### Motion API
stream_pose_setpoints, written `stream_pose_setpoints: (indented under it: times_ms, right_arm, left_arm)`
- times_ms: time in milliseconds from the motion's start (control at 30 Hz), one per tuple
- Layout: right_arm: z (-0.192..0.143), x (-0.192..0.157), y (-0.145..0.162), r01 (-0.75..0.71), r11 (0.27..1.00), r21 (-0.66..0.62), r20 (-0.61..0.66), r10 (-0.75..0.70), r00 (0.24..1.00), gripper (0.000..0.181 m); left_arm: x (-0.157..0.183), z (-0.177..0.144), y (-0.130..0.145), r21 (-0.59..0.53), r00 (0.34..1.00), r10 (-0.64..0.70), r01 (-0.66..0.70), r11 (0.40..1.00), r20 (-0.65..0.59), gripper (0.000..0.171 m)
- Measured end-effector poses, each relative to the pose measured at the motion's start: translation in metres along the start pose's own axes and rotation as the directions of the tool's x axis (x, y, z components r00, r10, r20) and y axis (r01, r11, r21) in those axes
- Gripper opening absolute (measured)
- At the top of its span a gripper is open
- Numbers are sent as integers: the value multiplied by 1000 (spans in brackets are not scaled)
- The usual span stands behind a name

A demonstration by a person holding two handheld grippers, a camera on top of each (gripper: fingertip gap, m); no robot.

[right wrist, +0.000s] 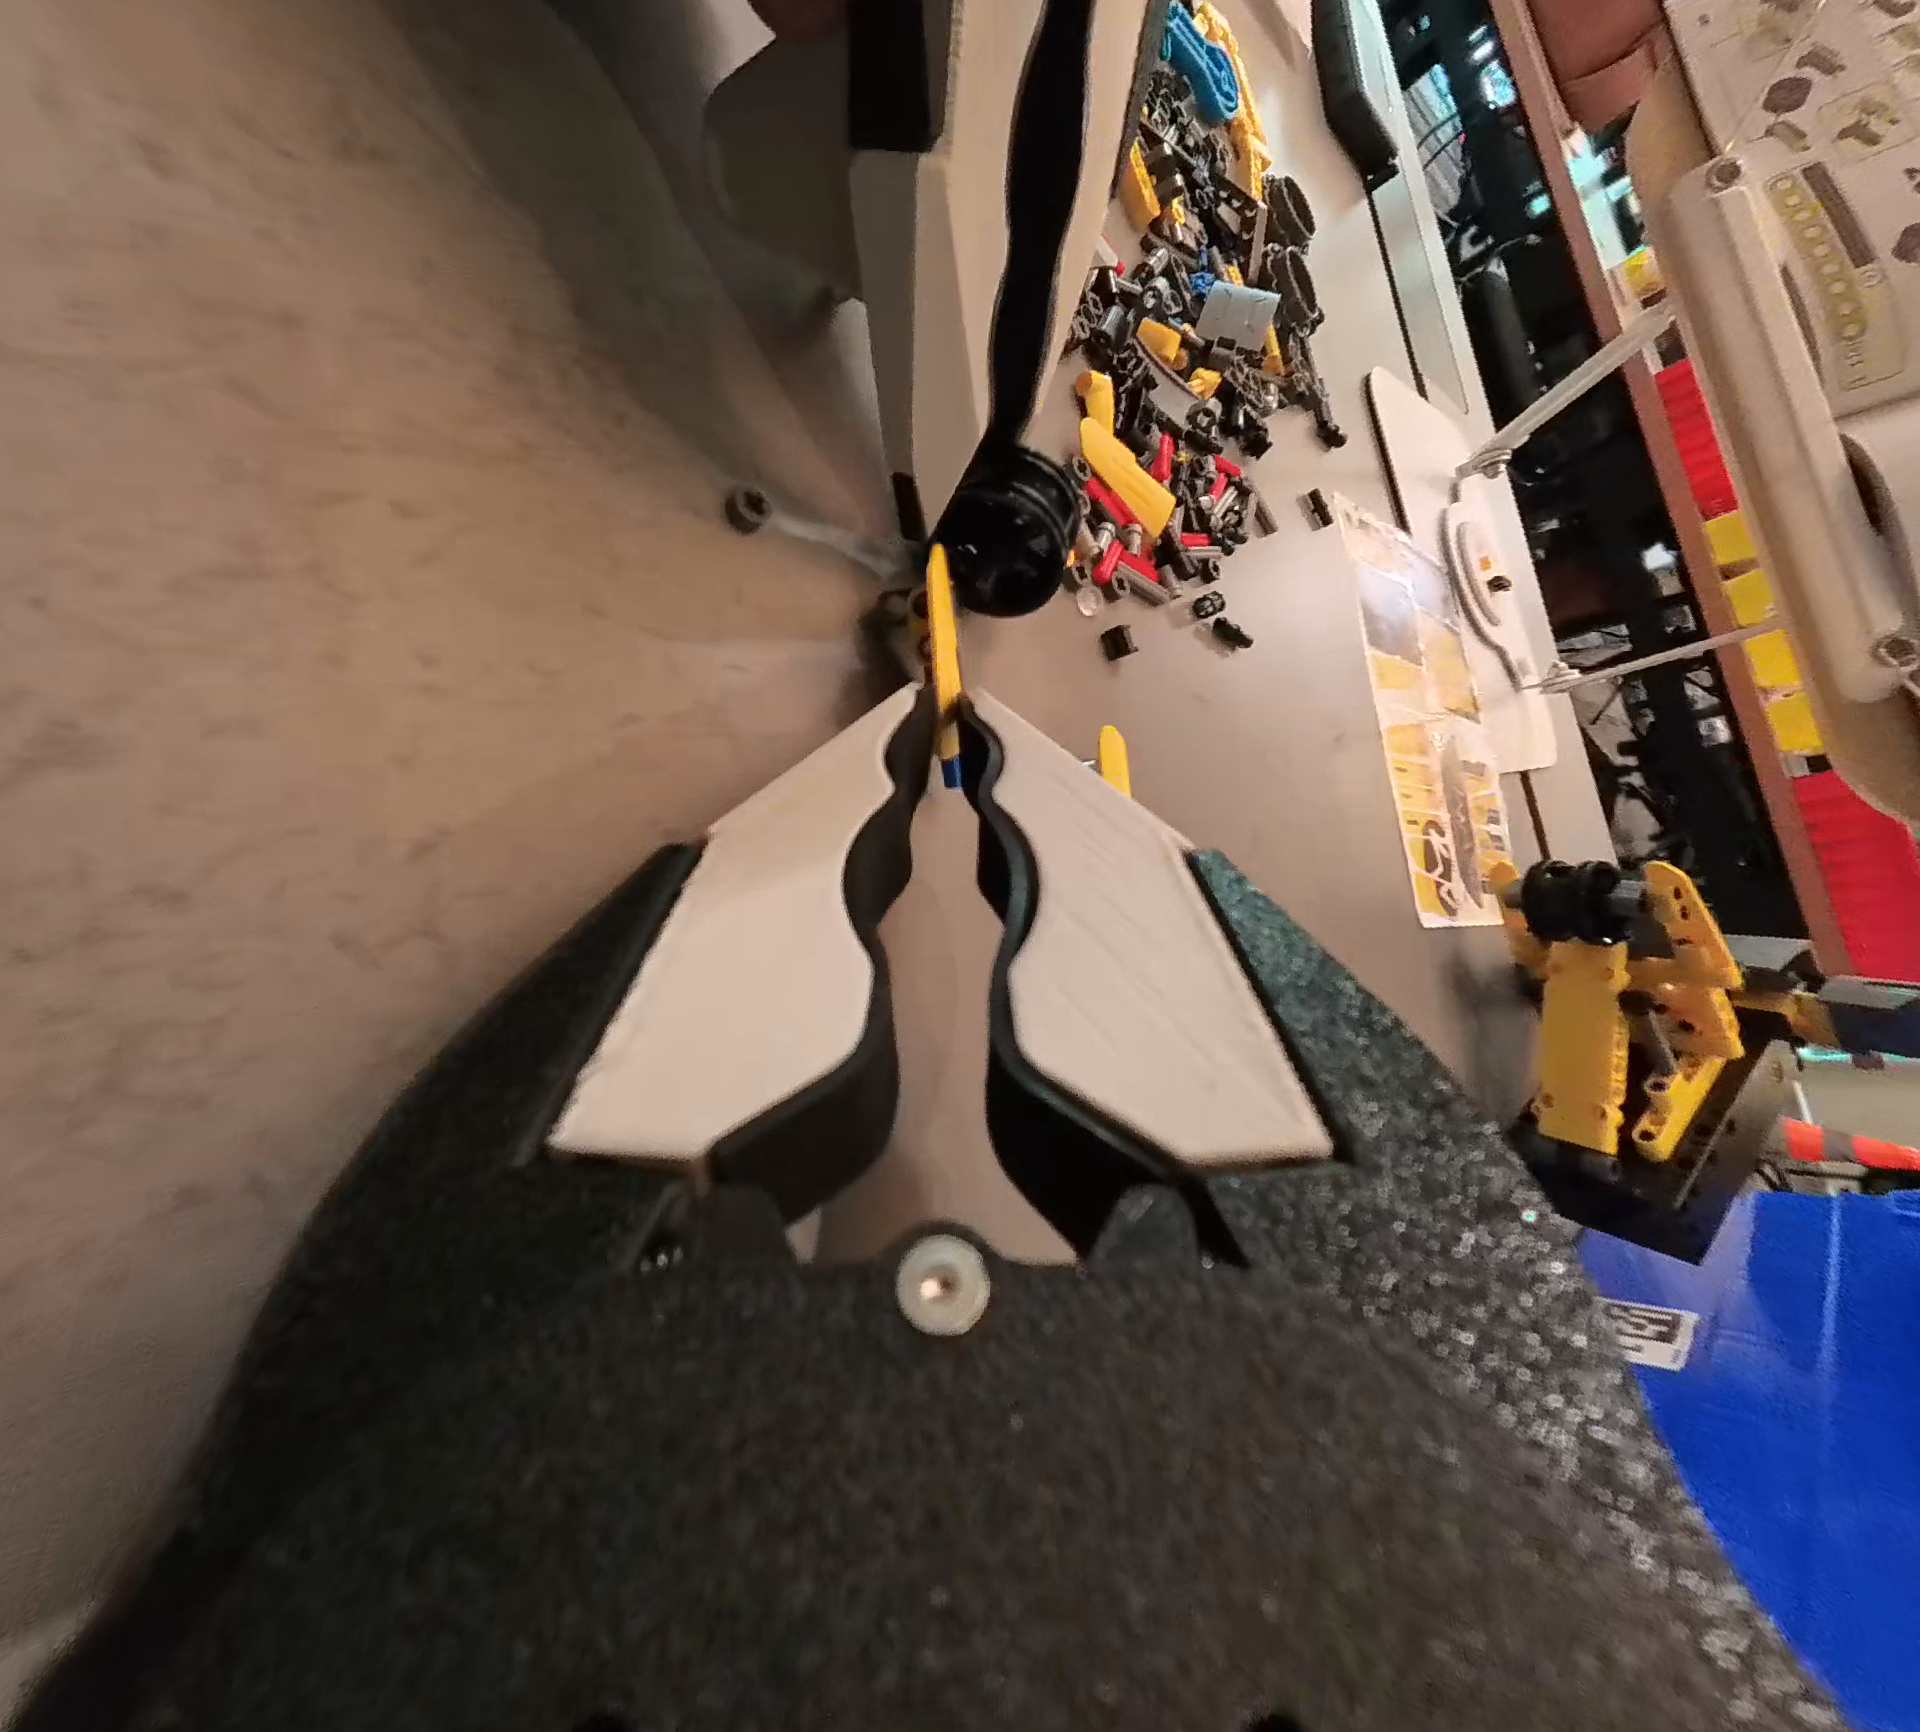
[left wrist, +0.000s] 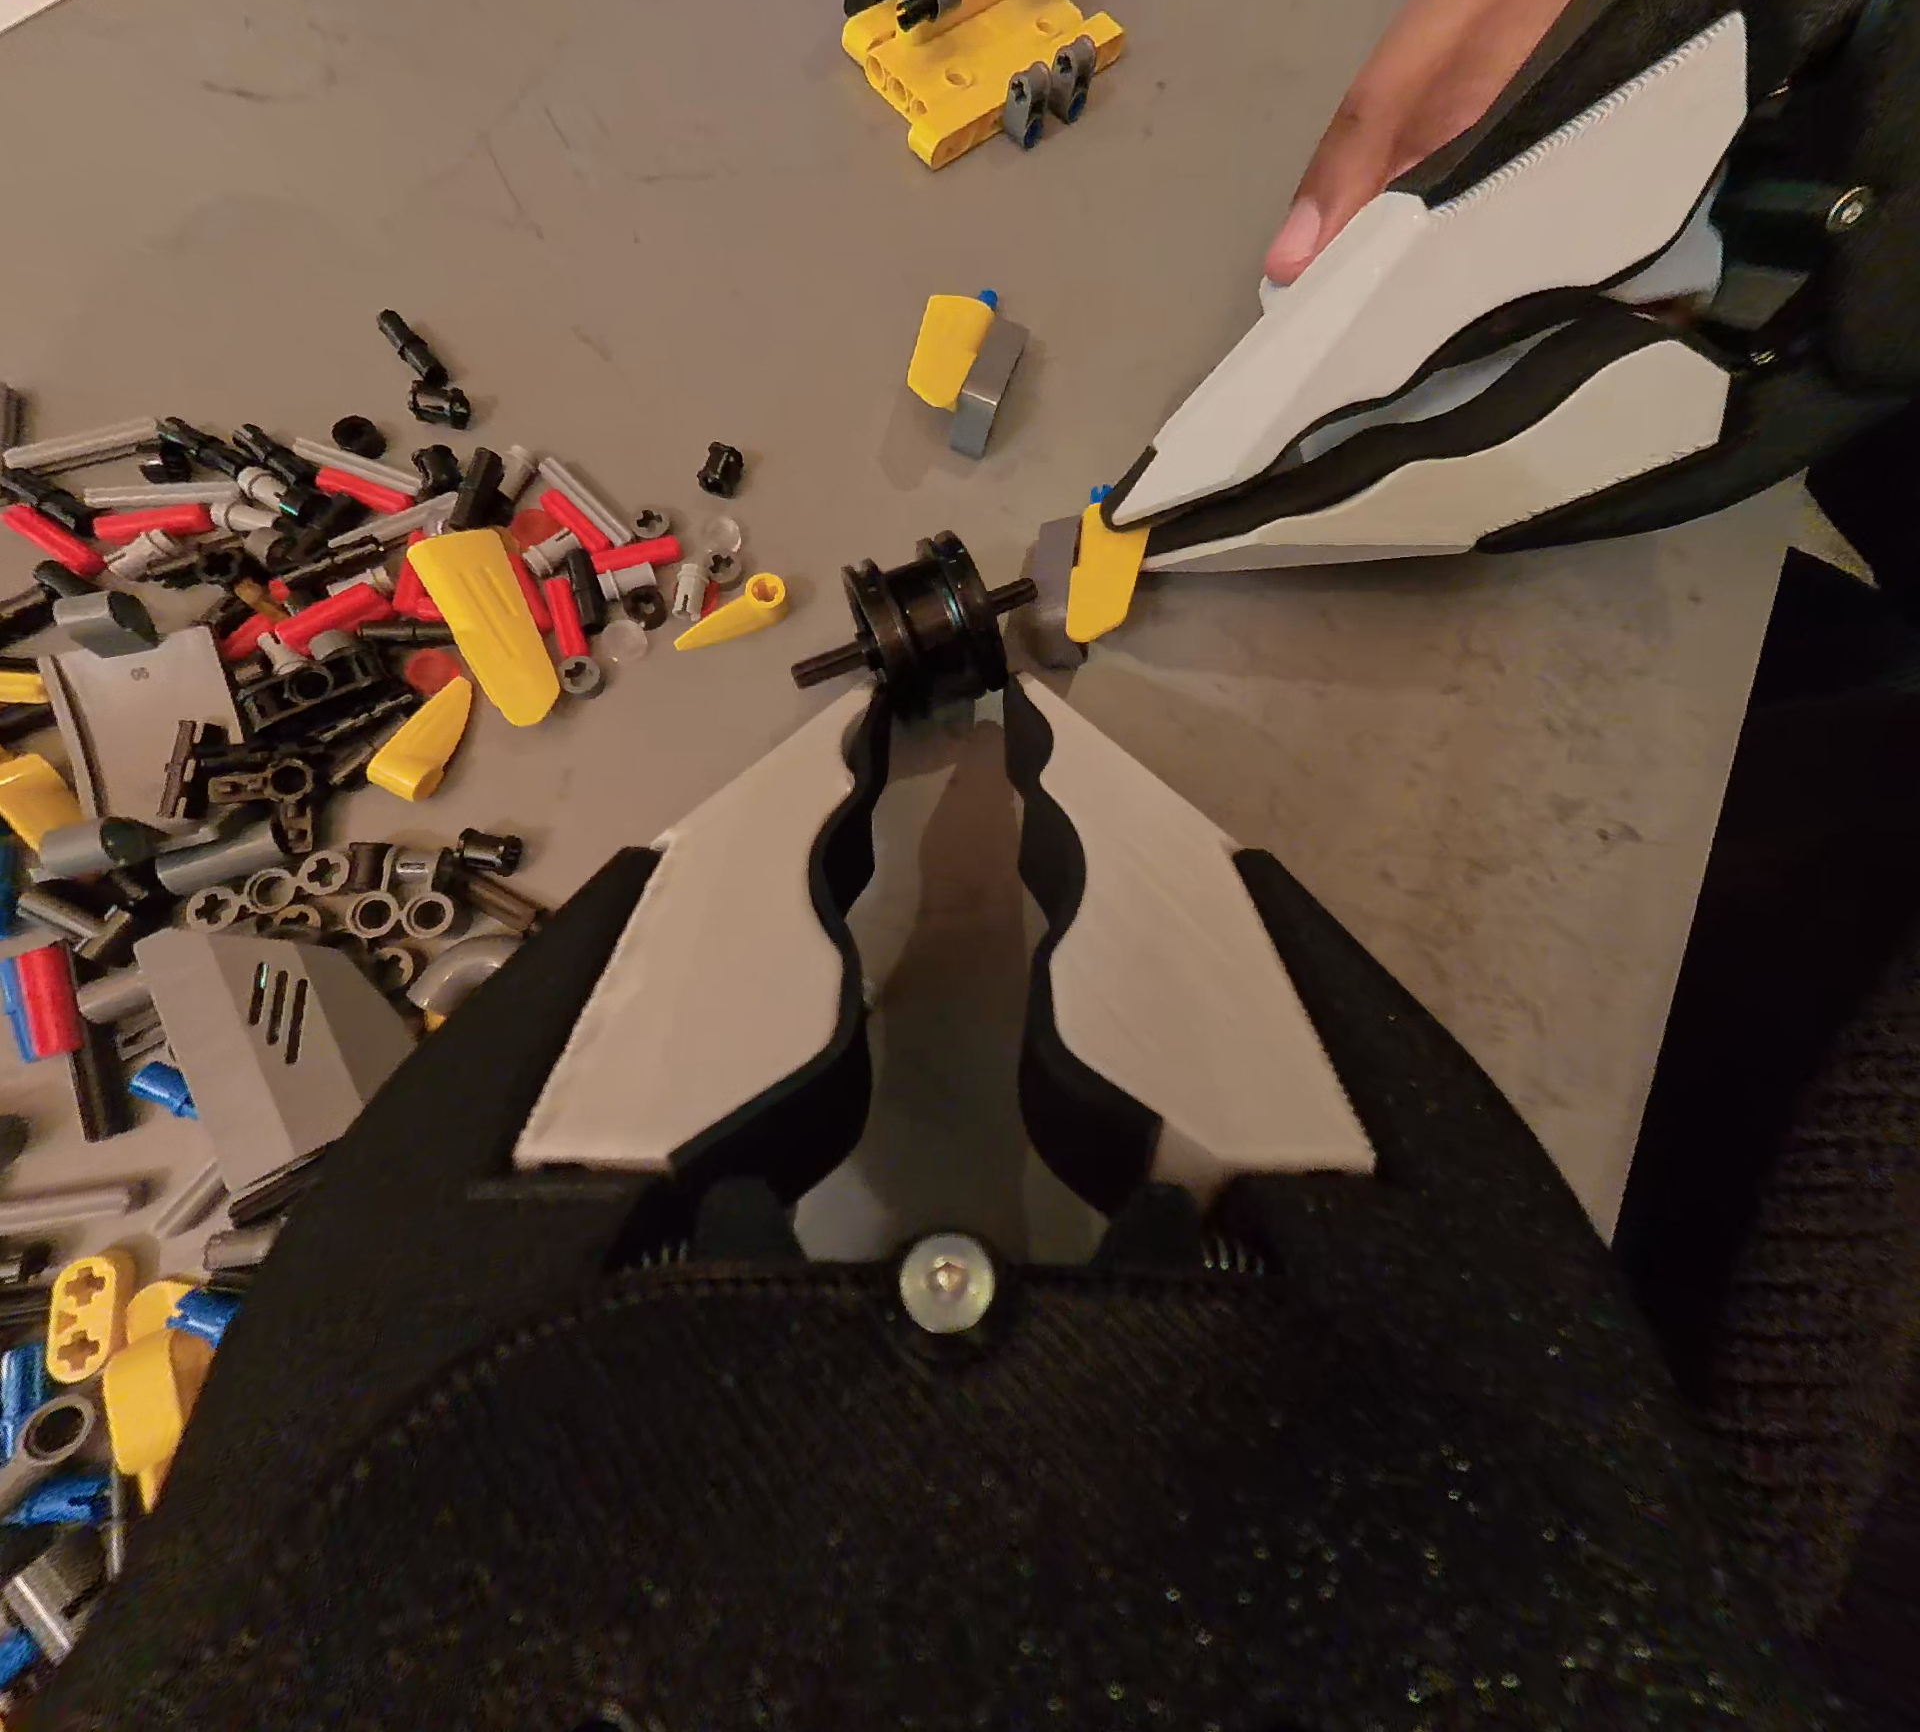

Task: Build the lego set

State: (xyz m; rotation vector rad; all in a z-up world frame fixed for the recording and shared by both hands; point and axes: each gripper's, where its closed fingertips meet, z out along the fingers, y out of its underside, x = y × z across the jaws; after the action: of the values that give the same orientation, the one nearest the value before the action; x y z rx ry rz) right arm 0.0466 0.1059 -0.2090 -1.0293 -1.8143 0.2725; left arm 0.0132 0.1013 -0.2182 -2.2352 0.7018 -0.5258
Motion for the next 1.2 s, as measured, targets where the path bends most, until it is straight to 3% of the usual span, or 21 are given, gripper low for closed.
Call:
stream_pose_setpoints:
  times_ms: [233, 600, 700, 833, 1067, 1200]
  right_arm:
    - [-5, 3, 1, -33, 999, 22, 7, 33, 999, 2]
    - [-39, 15, 41, -108, 993, -42, -45, 107, 993, 1]
    - [-48, 17, 53, -124, 990, -68, -67, 119, 991, 1]
    - [-57, 15, 67, -151, 981, -118, -62, 144, 988, 5]
    - [-76, 21, 88, -255, 948, -191, -145, 230, 962, 17]
    - [-85, 22, 87, -353, 919, -178, -188, 321, 928, 24]
  left_arm:
    - [0, 0, -1, 7, 1000, 8, -8, 1000, 1, 18]
    - [7, 1, -1, -1, 999, 41, -41, 999, -19, 19]
    - [10, 1, -3, 8, 999, 39, -39, 999, -36, 25]
    - [16, -10, -14, 58, 995, 7, -1, 998, -99, 33]
    - [-3, -28, -37, 86, 998, 62, -60, 994, -13, 41]
    - [-1, -23, -58, 86, 993, 112, -109, 990, -27, 52]
